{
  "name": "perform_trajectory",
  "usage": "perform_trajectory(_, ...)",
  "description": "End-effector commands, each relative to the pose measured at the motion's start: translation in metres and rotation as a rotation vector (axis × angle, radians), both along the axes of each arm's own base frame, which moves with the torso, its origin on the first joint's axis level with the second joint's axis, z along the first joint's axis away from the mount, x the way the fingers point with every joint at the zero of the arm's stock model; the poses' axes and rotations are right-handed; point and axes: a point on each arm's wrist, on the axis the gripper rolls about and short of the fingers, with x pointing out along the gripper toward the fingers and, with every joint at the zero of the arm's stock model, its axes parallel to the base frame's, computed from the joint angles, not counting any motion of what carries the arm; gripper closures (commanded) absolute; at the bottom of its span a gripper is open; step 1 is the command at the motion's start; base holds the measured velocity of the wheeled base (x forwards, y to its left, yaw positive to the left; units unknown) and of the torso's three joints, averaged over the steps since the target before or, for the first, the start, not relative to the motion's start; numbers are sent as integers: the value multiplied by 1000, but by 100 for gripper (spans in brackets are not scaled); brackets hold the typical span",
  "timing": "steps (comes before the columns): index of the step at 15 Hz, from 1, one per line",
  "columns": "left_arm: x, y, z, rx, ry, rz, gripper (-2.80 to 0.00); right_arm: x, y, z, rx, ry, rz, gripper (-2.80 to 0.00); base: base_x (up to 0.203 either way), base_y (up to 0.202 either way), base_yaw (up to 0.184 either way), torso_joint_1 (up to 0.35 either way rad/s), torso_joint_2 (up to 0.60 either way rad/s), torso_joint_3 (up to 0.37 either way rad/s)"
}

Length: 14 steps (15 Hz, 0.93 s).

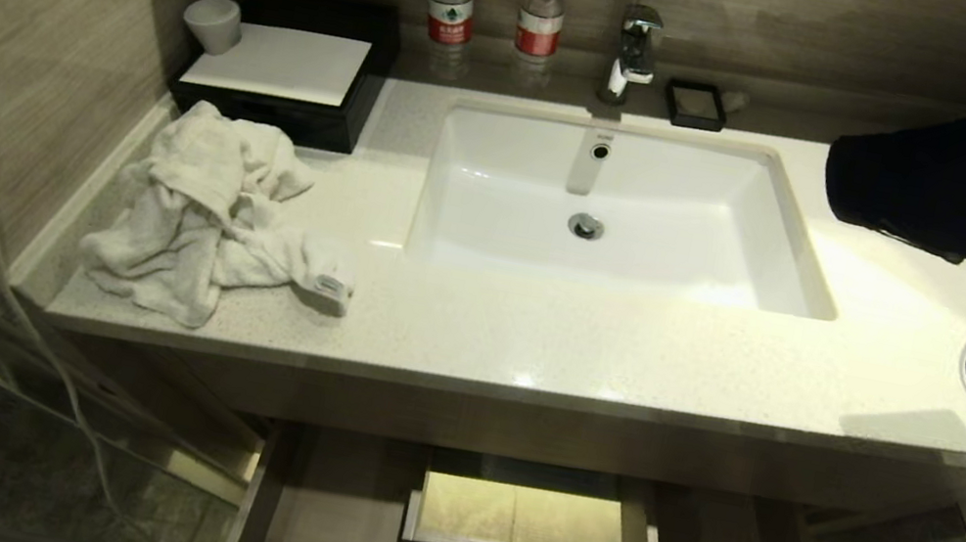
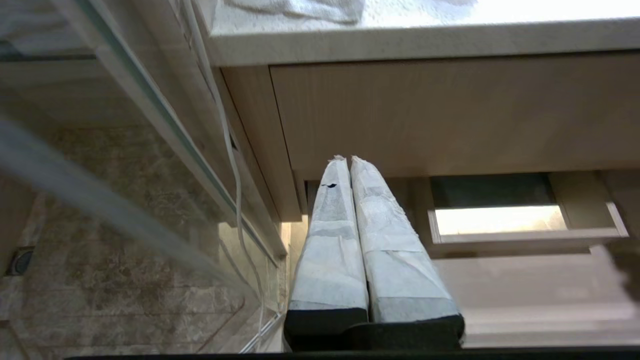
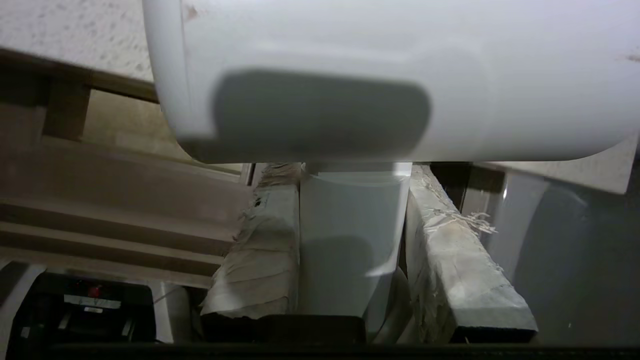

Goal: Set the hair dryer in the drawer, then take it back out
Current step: Put it into the drawer

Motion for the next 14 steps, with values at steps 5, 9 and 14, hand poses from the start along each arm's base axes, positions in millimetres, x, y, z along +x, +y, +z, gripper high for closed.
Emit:
perform_trajectory(5,0,0,0,0,2,-1,0,-83,26,-33,22,-48,-45,0,0,0,0,-314,110,-197)
perform_trajectory(9,0,0,0,0,2,0,0,-99,31,-52,28,-32,-46,0,0,0,0,-277,44,-233)
perform_trajectory(14,0,0,0,0,2,-1,0,-112,34,-67,30,-37,-48,0,0,0,0,-252,-5,-263)
